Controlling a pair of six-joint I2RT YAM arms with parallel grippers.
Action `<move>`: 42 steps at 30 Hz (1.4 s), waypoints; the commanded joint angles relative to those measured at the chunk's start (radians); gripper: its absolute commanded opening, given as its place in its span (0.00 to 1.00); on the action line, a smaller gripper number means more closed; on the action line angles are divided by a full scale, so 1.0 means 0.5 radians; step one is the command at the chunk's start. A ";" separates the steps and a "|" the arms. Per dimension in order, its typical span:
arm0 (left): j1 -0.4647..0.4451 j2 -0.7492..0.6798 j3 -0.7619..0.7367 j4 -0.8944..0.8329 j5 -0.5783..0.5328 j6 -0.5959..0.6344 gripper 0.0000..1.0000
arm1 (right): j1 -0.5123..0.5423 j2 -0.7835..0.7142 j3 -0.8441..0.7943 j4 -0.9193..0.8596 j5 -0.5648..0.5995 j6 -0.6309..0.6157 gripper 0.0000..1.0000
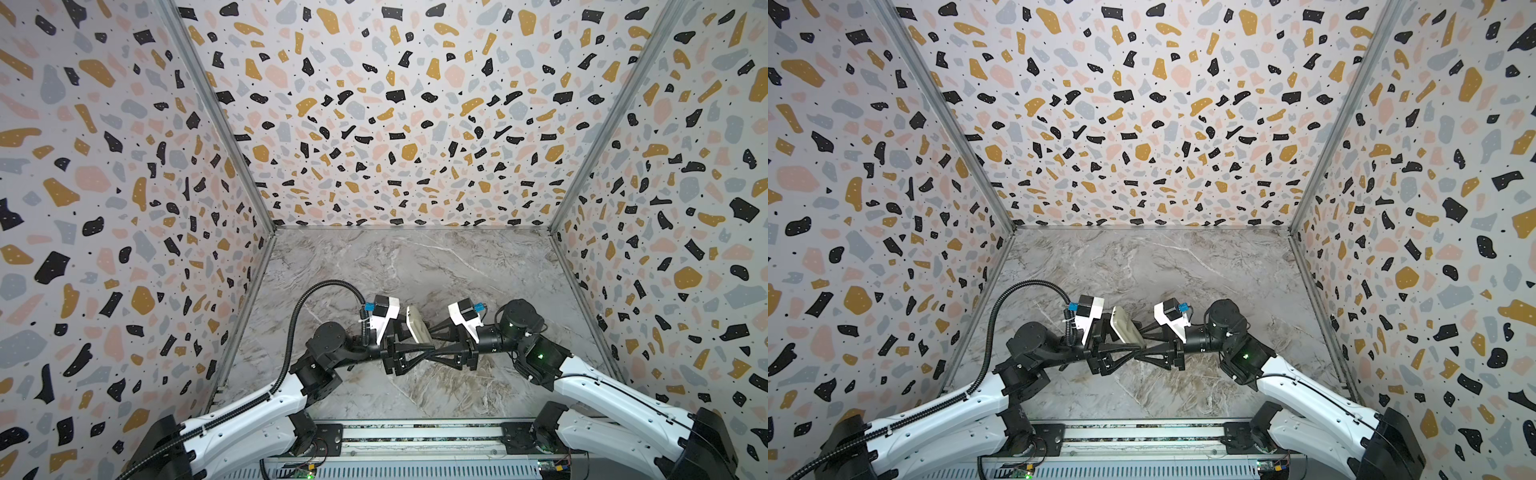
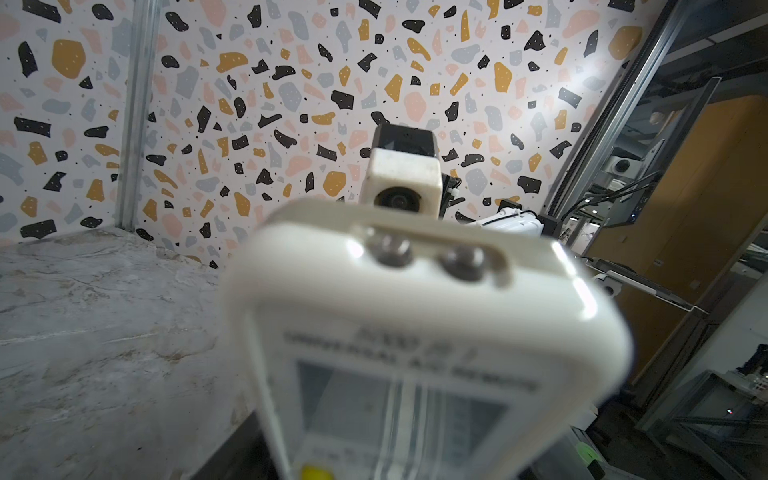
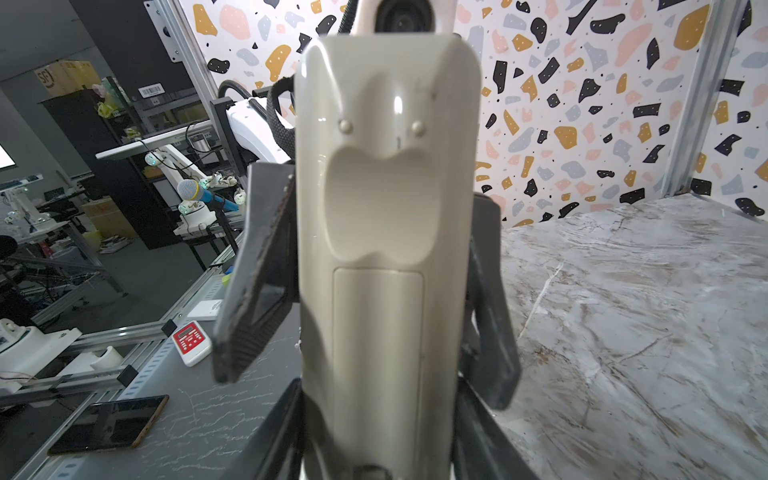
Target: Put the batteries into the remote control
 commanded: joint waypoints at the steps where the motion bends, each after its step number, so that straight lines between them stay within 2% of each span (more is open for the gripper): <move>1: -0.014 -0.026 0.081 0.078 0.047 0.043 0.64 | -0.005 -0.006 0.018 0.111 -0.069 0.025 0.08; 8: -0.016 -0.054 0.089 0.028 0.018 0.063 0.43 | -0.005 0.016 0.014 0.154 -0.105 0.047 0.09; 11: -0.014 -0.052 0.096 0.016 0.012 0.066 0.34 | -0.005 0.023 0.018 0.165 -0.117 0.051 0.15; 14: -0.015 -0.048 0.096 -0.002 -0.016 0.069 0.26 | -0.005 0.013 0.015 0.173 -0.106 0.054 0.30; 17: -0.013 -0.047 0.112 -0.033 -0.050 0.075 0.21 | -0.005 -0.001 -0.003 0.176 -0.063 0.054 0.48; 21: -0.013 -0.053 0.146 -0.139 -0.132 0.097 0.16 | -0.008 -0.005 -0.016 0.160 0.029 0.044 0.67; 27: -0.014 -0.055 0.157 -0.316 -0.269 0.100 0.15 | -0.014 -0.053 0.013 -0.020 0.212 -0.020 0.88; 29: -0.014 -0.069 0.166 -0.412 -0.335 0.103 0.15 | -0.025 -0.088 -0.023 -0.009 0.282 -0.013 0.99; 36: 0.000 -0.034 0.353 -1.061 -0.738 0.184 0.14 | -0.077 -0.114 -0.076 -0.080 0.469 -0.053 0.99; 42: 0.019 0.068 0.478 -1.467 -0.909 0.177 0.15 | -0.091 -0.183 -0.126 -0.197 0.765 -0.098 0.99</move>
